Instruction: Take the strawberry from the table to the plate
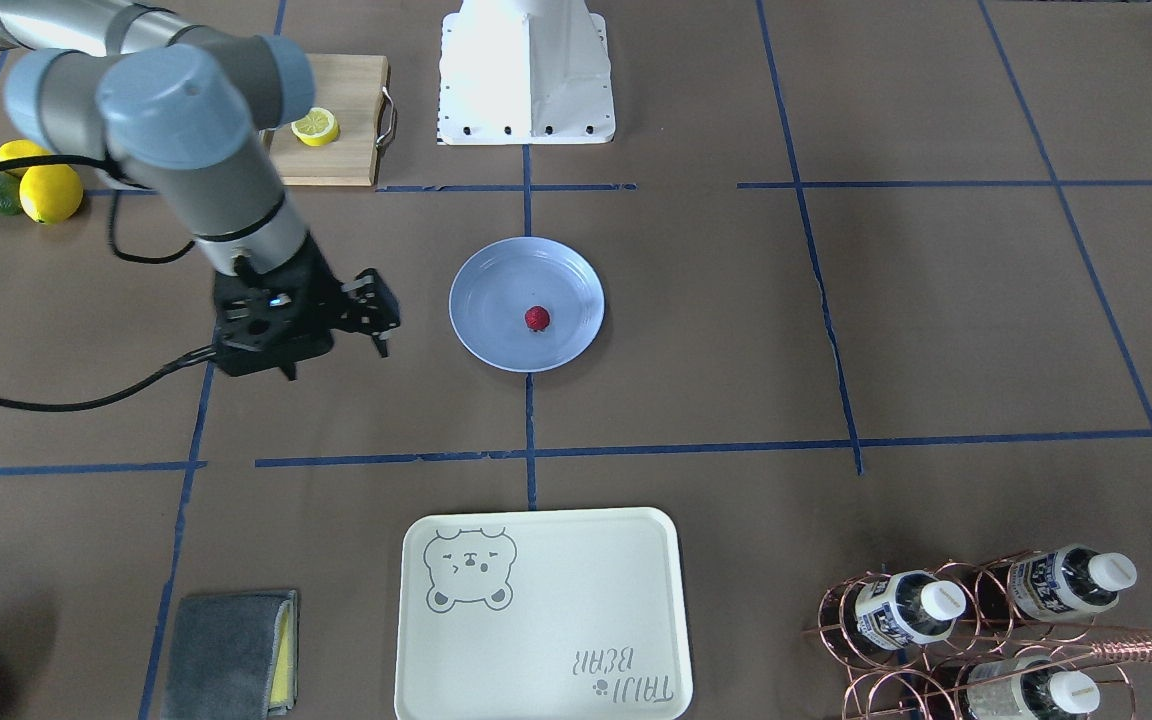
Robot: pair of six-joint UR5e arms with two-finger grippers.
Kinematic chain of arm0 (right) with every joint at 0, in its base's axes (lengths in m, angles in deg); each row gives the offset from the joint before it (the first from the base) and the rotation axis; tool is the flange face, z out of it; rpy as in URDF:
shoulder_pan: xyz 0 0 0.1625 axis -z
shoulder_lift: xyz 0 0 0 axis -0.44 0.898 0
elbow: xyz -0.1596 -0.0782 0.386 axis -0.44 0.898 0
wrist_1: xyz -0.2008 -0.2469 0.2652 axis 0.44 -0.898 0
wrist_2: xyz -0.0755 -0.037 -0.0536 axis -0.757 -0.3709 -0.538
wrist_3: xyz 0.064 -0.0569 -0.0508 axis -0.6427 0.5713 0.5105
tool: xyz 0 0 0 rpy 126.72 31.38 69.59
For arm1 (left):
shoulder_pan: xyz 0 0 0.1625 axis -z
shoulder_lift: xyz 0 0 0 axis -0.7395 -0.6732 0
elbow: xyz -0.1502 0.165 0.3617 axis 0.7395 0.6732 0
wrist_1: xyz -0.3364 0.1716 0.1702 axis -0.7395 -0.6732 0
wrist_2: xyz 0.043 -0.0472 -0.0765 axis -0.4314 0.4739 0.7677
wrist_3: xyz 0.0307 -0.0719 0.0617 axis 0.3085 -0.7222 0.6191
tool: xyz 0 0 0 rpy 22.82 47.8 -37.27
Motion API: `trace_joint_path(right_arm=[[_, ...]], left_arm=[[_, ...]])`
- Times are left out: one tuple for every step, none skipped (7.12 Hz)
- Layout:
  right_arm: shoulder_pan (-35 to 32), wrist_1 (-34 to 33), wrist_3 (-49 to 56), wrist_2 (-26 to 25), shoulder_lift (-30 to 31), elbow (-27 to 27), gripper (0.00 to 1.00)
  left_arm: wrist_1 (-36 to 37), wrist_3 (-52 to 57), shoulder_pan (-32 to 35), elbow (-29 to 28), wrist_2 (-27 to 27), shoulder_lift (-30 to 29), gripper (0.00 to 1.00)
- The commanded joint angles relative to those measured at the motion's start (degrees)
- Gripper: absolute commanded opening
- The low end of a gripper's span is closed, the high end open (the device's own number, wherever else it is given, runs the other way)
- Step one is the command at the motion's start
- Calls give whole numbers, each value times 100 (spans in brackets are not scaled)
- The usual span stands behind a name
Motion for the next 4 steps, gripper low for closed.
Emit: trace_joint_path(right_arm=[[-1435, 35, 2203, 735, 1167, -117, 100], [-2269, 17, 3431, 1018, 1686, -82, 100], [-2974, -18, 4157, 1065, 2056, 66, 100], [-3355, 60, 4426, 1117, 2582, 233, 100]], left_arm=[[5, -6, 0, -53, 230, 17, 100], [-13, -6, 0, -45, 337, 17, 100], [-13, 3, 0, -36, 346, 52, 100], [-13, -6, 0, -36, 347, 52, 100]])
